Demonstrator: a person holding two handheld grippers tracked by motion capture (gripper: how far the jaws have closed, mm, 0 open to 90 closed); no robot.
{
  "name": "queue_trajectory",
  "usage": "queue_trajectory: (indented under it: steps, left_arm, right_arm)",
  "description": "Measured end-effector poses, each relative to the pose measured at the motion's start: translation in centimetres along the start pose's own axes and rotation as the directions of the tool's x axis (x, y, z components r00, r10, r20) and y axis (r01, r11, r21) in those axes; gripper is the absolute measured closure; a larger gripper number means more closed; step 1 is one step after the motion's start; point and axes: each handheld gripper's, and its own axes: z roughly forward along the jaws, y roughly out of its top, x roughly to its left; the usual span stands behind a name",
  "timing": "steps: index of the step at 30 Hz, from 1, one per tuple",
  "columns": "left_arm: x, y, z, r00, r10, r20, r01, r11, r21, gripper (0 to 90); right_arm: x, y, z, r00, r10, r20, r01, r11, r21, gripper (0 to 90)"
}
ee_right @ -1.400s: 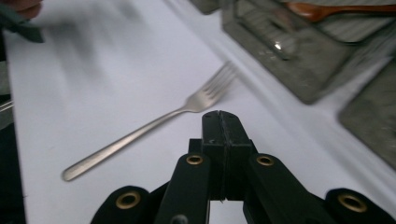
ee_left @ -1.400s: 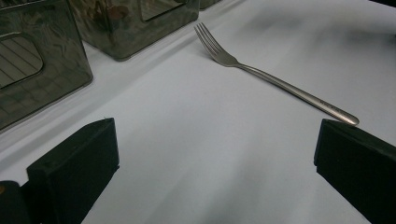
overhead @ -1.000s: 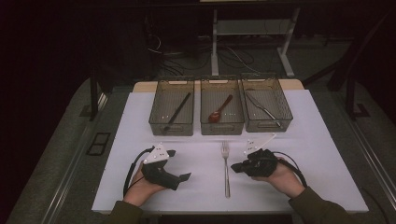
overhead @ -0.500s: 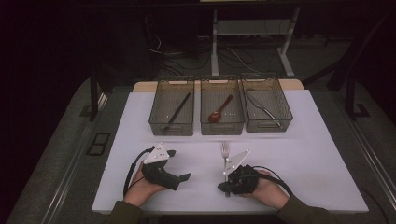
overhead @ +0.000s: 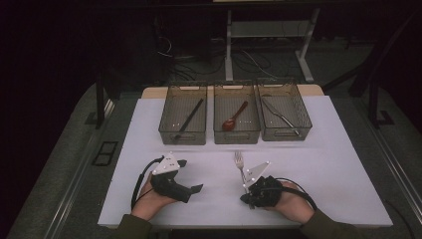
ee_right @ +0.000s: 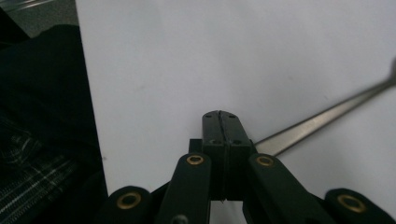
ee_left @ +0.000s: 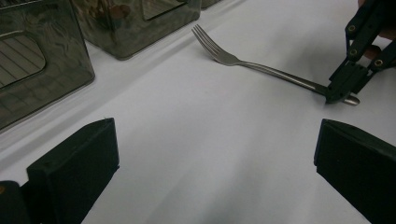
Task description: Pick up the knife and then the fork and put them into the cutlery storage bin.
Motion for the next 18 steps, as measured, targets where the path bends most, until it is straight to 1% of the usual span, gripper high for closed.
queue_trajectory:
  steps: [3, 4, 8, 9, 12, 14, 15, 18]
  left_arm:
    - [0.0, 0.0, 0.0, 1.0000, -0.002, -0.001, 0.002, 1.0000, 0.000, 0.0]
    - [0.0, 0.0, 0.0, 1.0000, -0.001, -0.001, 0.001, 1.0000, 0.000, 0.0]
    - [0.0, 0.0, 0.0, 1.0000, -0.001, -0.001, 0.001, 1.0000, 0.001, 0.0]
    - [0.0, 0.0, 0.0, 1.0000, -0.001, -0.001, 0.001, 1.0000, 0.000, 0.0]
    - [0.0, 0.0, 0.0, 1.0000, -0.001, -0.001, 0.001, 1.0000, 0.000, 0.0]
    - [0.0, 0.0, 0.0, 1.0000, -0.002, -0.001, 0.002, 1.0000, 0.000, 0.0]
    - [0.0, 0.0, 0.0, 1.0000, -0.001, -0.001, 0.001, 1.0000, 0.000, 0.0]
    - [0.0, 0.0, 0.0, 1.0000, -0.004, -0.001, 0.004, 1.0000, -0.002, 0.0]
  right_arm:
    - [-0.3, -0.4, -0.4, 0.9997, 0.008, 0.024, -0.008, 1.000, 0.010, 89.1]
    - [-0.5, -0.6, -0.5, 0.9994, 0.000, 0.035, 0.000, 1.000, 0.013, 89.1]
    - [-1.2, -1.1, -1.1, 0.9978, 0.011, 0.065, -0.013, 1.000, 0.029, 89.1]
    - [-1.4, -1.3, -1.2, 0.9967, 0.014, 0.080, -0.017, 0.999, 0.037, 89.2]
    - [-2.0, -1.6, -1.6, 0.9955, 0.042, 0.085, -0.046, 0.998, 0.041, 89.2]
    - [-2.5, -1.9, -1.9, 0.9937, 0.051, 0.100, -0.056, 0.997, 0.049, 89.2]
    - [-2.8, -2.0, -2.0, 0.9921, 0.051, 0.114, -0.058, 0.997, 0.055, 89.2]
    - [-3.8, -2.5, -2.5, 0.9855, 0.073, 0.153, -0.084, 0.994, 0.063, 89.2]
